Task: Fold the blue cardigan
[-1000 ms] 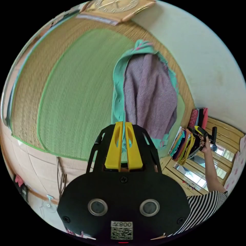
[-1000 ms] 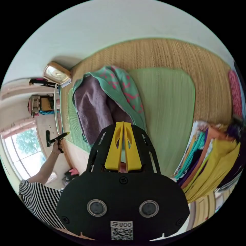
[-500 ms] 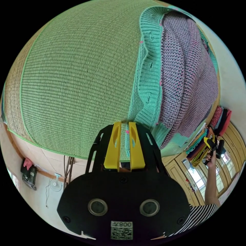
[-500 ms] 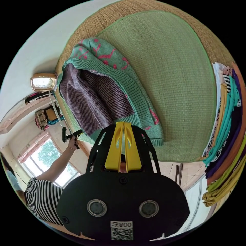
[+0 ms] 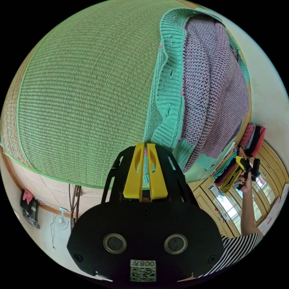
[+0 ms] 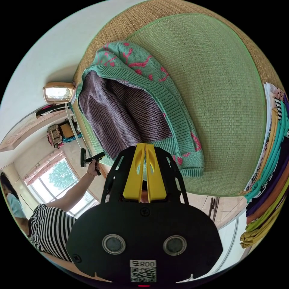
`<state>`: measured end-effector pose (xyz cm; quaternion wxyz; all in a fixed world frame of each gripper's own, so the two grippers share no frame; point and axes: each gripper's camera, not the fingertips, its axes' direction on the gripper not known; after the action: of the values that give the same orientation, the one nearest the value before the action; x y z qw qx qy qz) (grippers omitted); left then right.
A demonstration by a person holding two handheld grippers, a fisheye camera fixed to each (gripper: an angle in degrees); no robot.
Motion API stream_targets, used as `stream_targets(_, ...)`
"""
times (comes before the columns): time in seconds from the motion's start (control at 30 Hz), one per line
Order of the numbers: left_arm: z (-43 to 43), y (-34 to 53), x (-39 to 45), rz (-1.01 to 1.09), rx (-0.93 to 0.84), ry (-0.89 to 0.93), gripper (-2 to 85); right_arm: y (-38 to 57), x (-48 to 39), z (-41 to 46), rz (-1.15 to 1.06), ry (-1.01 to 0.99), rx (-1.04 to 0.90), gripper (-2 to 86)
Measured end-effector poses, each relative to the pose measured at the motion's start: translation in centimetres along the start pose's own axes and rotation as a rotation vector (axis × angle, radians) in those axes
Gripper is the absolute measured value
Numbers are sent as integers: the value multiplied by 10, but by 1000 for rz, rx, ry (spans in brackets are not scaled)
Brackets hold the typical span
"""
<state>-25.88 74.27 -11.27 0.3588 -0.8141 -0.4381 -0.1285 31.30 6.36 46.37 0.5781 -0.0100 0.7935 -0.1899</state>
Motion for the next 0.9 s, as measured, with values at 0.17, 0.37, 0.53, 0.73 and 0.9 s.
stream_targets(0.17,-13,-14,13,54,52,-52,5,-20,13,1,4,-31,16,-5)
stream_targets(0.37,-103,-18,-11,-15,314,-292,2,-32,25,-19,-25,-17,85,-3)
stream_targets(0.53,-146,-26,-37,-272,471,-317,2,-49,40,-34,-27,64,161,12)
stream_targets(0.73,-68,-58,27,-69,324,-92,2,-91,48,-21,-47,158,128,60)
stream_targets(0.9,15,-85,106,168,72,-10,1,-123,53,14,-86,346,5,66)
